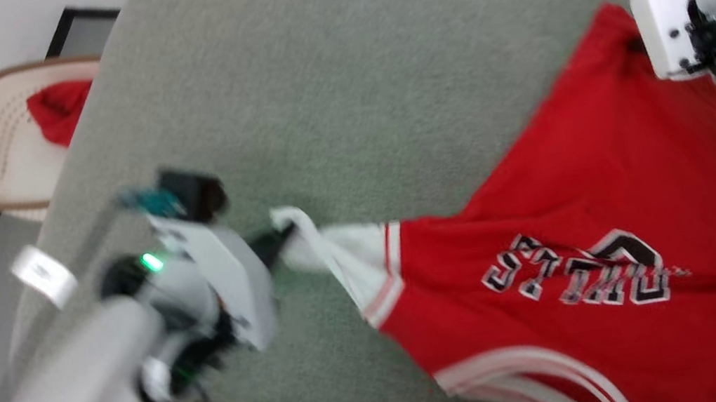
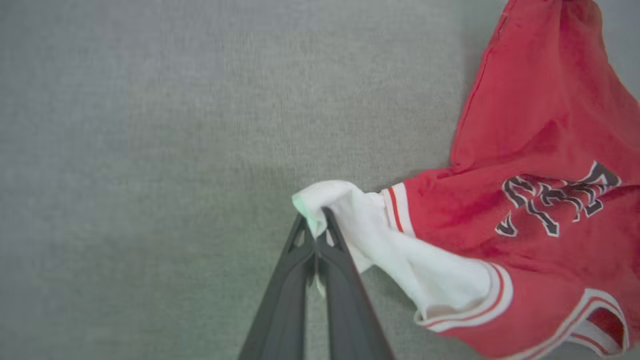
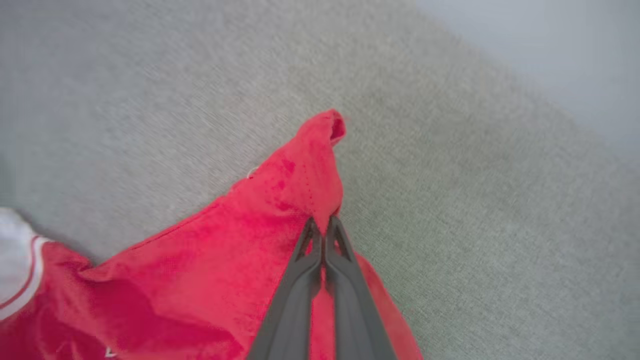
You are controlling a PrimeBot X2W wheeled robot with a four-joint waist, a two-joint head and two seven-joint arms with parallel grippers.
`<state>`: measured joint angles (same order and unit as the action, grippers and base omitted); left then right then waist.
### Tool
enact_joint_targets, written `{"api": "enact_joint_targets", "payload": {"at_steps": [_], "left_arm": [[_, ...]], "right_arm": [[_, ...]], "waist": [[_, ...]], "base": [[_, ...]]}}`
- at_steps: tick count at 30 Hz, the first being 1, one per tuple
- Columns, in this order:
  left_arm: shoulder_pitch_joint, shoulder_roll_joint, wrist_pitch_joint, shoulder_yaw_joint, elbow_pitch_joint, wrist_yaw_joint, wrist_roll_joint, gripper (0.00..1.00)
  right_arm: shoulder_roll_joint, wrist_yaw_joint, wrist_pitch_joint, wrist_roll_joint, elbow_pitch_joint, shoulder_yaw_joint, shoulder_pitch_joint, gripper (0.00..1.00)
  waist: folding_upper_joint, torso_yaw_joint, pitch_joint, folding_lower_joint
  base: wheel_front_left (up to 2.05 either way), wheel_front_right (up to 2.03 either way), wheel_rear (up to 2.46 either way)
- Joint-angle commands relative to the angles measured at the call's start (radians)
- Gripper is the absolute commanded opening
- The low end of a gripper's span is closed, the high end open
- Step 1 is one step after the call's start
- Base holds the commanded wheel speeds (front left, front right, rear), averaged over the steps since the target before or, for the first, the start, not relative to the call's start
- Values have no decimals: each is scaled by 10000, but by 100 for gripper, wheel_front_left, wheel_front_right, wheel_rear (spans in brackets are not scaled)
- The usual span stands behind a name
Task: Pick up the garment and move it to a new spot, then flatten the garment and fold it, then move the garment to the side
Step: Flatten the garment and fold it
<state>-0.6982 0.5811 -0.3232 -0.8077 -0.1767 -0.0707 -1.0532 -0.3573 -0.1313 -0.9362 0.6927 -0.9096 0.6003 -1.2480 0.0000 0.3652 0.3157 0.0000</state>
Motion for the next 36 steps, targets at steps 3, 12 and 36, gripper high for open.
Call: {"api": "enact_joint_targets", "payload": {"at_steps": [3,12,36], "left_arm": [[-866,668,-958,319,140,-3,-265,0],[-3601,1730,-2285,1084,-943,91,9,0],[-8736,-154,519,779,-6333,982,2517,0]], "right_arm": [[89,10,437,315,342,-92,-231,0],[138,10,2475,317,887,-535,-932,0],[525,10,5363,192,392,-902,-1753,0]], "waist": [[0,-782,-762,0],[0,-1954,-1530,0],[0,-3584,-2314,0]], "base": [[0,0,0],[0,0,0],[0,0,0]]}}
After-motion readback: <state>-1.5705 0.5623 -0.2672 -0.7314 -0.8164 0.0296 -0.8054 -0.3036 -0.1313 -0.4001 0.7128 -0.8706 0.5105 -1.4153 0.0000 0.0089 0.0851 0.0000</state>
